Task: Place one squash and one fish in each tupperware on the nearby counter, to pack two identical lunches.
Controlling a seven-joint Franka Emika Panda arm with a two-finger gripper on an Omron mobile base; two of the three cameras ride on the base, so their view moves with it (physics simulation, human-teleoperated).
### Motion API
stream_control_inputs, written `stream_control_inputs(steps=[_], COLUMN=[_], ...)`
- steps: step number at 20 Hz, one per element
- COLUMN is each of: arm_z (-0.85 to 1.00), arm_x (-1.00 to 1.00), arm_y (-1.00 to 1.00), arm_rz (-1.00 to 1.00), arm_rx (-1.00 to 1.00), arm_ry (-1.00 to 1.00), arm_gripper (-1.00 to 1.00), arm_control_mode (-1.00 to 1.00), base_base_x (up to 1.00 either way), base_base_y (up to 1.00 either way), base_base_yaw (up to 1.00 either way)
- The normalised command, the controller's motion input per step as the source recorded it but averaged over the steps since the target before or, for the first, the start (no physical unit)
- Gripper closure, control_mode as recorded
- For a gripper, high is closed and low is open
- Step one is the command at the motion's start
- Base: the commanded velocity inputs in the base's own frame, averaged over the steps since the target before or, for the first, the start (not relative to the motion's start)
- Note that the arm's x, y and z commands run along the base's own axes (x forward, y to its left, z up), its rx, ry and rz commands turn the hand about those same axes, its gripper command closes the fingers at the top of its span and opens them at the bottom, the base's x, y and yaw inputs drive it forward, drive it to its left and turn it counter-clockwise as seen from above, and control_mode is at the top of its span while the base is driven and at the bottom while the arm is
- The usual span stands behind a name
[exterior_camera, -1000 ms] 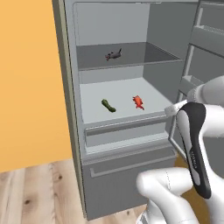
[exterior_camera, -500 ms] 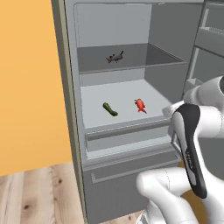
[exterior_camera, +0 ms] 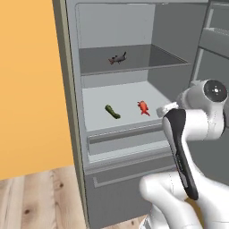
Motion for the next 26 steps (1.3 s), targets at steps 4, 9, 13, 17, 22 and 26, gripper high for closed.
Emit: stream_control_inputs(steps=[4,9,13,17,22,26], arm_z=[-0.44,-0.34,-0.50,-0.53,-0.34,-0.24], arm_x=[0.51,0.52,0.56,0.74,0.81,0.74], arm_y=[0.00,0.00,0.00,0.00,0.00,-0.06], arm_rz=[-0.20,-0.16,-0.01,0.00,-0.03,-0.08], arm_rx=[0.10,0.17,0.11,0.07,0.02,0.00], arm_ry=[0.06,0.11,0.08,0.01,0.00,0.00], arm_gripper=[-1.00,-1.00,-1.00,-1.00,-1.00,-1.00], arm_control_mode=[-1.00,-1.00,-1.00,-1.00,-1.00,-1.00], base_base_x=[0.00,0.00,0.00,0.00,0.00,0.00], base_base_y=[0.00,0.00,0.00,0.00,0.00,0.00], base_base_yaw=[0.00,0.00,0.00,0.00,0.00,0.00])
